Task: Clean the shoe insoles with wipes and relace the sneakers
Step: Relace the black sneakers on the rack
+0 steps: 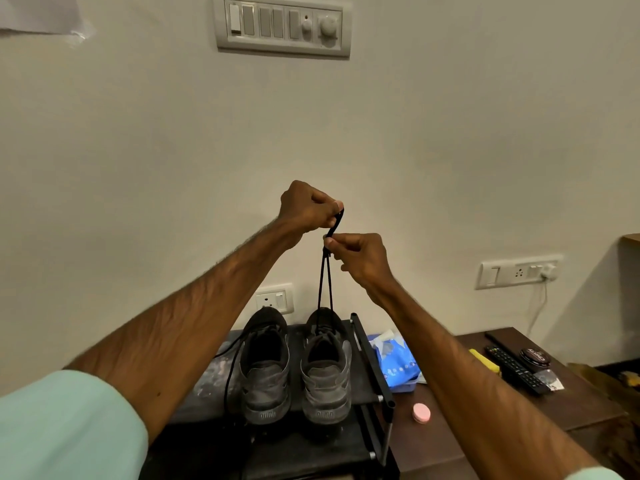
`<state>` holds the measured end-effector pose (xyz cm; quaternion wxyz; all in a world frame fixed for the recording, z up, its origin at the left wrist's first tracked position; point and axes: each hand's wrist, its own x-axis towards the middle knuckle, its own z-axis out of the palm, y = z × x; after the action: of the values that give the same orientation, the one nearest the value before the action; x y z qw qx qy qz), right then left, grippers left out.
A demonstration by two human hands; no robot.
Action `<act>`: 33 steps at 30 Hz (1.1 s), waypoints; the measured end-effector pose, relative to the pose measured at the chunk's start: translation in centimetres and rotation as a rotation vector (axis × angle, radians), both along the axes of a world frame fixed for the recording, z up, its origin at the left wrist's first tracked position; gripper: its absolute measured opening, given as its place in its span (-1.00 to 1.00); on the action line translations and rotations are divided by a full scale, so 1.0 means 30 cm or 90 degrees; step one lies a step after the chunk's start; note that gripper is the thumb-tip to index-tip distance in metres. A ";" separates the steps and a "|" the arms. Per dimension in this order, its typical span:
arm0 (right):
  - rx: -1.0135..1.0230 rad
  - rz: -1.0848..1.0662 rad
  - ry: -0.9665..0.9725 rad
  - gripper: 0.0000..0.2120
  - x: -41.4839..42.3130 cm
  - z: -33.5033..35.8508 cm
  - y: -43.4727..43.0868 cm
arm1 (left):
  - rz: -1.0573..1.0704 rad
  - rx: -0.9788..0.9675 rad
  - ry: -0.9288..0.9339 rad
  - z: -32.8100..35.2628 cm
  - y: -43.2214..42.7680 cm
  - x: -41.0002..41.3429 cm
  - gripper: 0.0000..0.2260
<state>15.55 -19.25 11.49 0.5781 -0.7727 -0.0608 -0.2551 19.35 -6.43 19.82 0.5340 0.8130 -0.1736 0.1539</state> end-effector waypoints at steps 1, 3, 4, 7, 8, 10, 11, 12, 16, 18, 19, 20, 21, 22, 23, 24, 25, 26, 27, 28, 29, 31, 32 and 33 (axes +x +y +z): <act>0.004 0.007 -0.004 -0.76 0.001 -0.005 0.004 | -0.005 -0.012 0.008 -0.002 0.002 0.002 -0.89; 0.009 0.021 -0.010 -0.77 0.003 -0.015 0.010 | -0.009 -0.035 0.020 -0.006 0.003 0.006 -0.89; 0.006 0.028 -0.012 -0.77 0.004 -0.019 0.013 | -0.009 -0.044 0.025 -0.009 0.004 0.007 -0.88; -0.022 0.035 -0.014 -0.78 0.004 -0.018 0.015 | -0.011 -0.067 0.039 -0.018 0.007 0.012 -0.86; -0.033 0.035 -0.013 -0.78 0.004 -0.015 0.013 | -0.012 -0.077 0.043 -0.020 0.010 0.013 -0.86; -0.055 0.035 -0.008 -0.78 0.004 -0.012 0.003 | -0.028 -0.098 0.048 -0.031 0.021 0.011 -0.85; -0.062 0.034 -0.006 -0.79 0.004 -0.011 -0.002 | -0.044 -0.109 0.052 -0.036 0.030 0.008 -0.83; -0.064 0.032 -0.003 -0.79 0.005 -0.013 -0.008 | -0.062 -0.120 0.060 -0.047 0.042 0.004 -0.80; -0.035 0.021 -0.009 -0.82 0.005 -0.021 -0.027 | -0.112 -0.068 0.113 -0.142 0.113 -0.020 -0.62; -0.026 0.018 -0.015 -0.83 0.010 -0.030 -0.035 | -0.113 -0.005 0.124 -0.234 0.139 -0.029 -0.66; -0.029 0.019 -0.018 -0.83 0.013 -0.034 -0.035 | -0.120 0.024 0.126 -0.286 0.147 -0.032 -0.68; -0.034 0.019 -0.021 -0.83 0.015 -0.035 -0.035 | -0.135 0.047 0.132 -0.331 0.145 -0.036 -0.69; -0.039 0.021 -0.023 -0.83 0.016 -0.034 -0.034 | -0.156 0.069 0.135 -0.374 0.139 -0.037 -0.69; -0.042 0.024 -0.024 -0.83 0.016 -0.031 -0.033 | -0.177 0.086 0.133 -0.410 0.129 -0.039 -0.70; -0.042 0.030 -0.022 -0.83 0.017 -0.030 -0.031 | -0.192 0.101 0.123 -0.445 0.119 -0.039 -0.71; -0.040 0.037 -0.018 -0.83 0.016 -0.029 -0.028 | -0.198 0.110 0.110 -0.473 0.107 -0.040 -0.72; -0.036 0.045 -0.013 -0.84 0.016 -0.029 -0.026 | -0.196 0.114 0.097 -0.498 0.097 -0.040 -0.73; -0.031 0.056 -0.005 -0.85 0.014 -0.029 -0.021 | -0.189 0.115 0.086 -0.517 0.087 -0.042 -0.73; -0.026 0.070 0.005 -0.85 0.014 -0.034 -0.014 | -0.180 0.116 0.079 -0.539 0.074 -0.040 -0.71; -0.019 0.084 0.013 -0.84 0.012 -0.036 -0.008 | -0.174 0.121 0.073 -0.558 0.065 -0.037 -0.68; -0.014 0.095 0.018 -0.84 0.010 -0.040 -0.001 | -0.174 0.123 0.070 -0.575 0.058 -0.035 -0.68; -0.006 0.105 0.020 -0.82 -0.001 -0.042 0.007 | -0.175 0.112 0.069 -0.594 0.055 -0.033 -0.77; -0.001 0.106 0.022 -0.82 -0.004 -0.044 0.006 | -0.172 0.103 0.066 -0.602 0.060 -0.031 -0.80; 0.003 0.101 0.023 -0.82 -0.009 -0.042 -0.001 | -0.168 0.097 0.066 -0.603 0.069 -0.029 -0.81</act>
<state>15.29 -19.27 10.24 0.5992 -0.7686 -0.1110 -0.1946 18.48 -4.35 1.73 0.4949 0.8279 -0.2625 0.0267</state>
